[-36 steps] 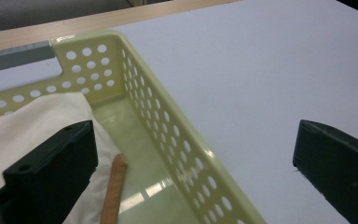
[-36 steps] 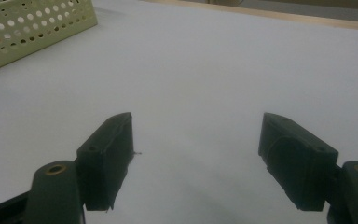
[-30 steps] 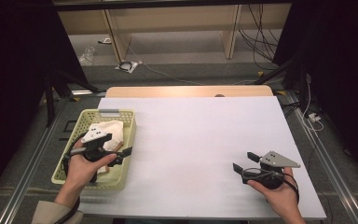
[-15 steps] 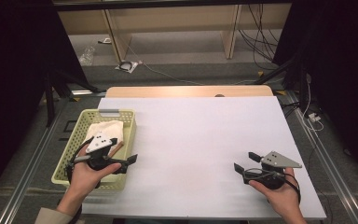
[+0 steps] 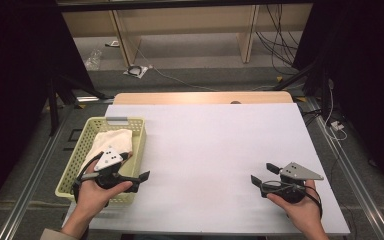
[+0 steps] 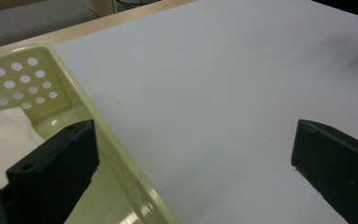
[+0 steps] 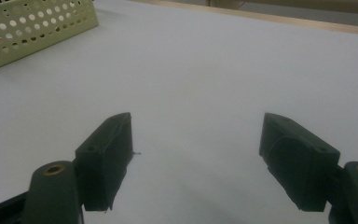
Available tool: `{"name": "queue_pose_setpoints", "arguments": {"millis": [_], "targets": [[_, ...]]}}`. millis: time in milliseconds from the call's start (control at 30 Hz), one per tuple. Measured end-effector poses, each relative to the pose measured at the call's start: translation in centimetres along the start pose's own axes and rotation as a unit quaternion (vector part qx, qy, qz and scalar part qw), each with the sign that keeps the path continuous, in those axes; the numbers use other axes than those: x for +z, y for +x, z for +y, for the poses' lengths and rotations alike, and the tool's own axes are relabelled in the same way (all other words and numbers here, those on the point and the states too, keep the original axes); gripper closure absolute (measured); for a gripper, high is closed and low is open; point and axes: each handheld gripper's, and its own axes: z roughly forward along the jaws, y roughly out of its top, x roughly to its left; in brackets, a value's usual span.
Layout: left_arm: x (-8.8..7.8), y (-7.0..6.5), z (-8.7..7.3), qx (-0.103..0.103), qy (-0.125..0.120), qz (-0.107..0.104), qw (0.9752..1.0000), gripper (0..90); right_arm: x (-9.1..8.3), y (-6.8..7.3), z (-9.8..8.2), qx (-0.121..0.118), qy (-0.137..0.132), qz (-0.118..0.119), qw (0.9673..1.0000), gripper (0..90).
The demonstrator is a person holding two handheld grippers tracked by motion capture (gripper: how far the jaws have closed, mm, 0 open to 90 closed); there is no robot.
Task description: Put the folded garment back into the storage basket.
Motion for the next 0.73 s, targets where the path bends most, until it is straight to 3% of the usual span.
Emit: {"name": "queue_pose_setpoints", "arguments": {"millis": [733], "targets": [[0.21, -0.07, -0.32, 0.0, 0.008, 0.003, 1.0, 1.3, 0.12, -0.03, -0.1, 0.001, 0.009, 0.001, 1.0, 26.4]]}}
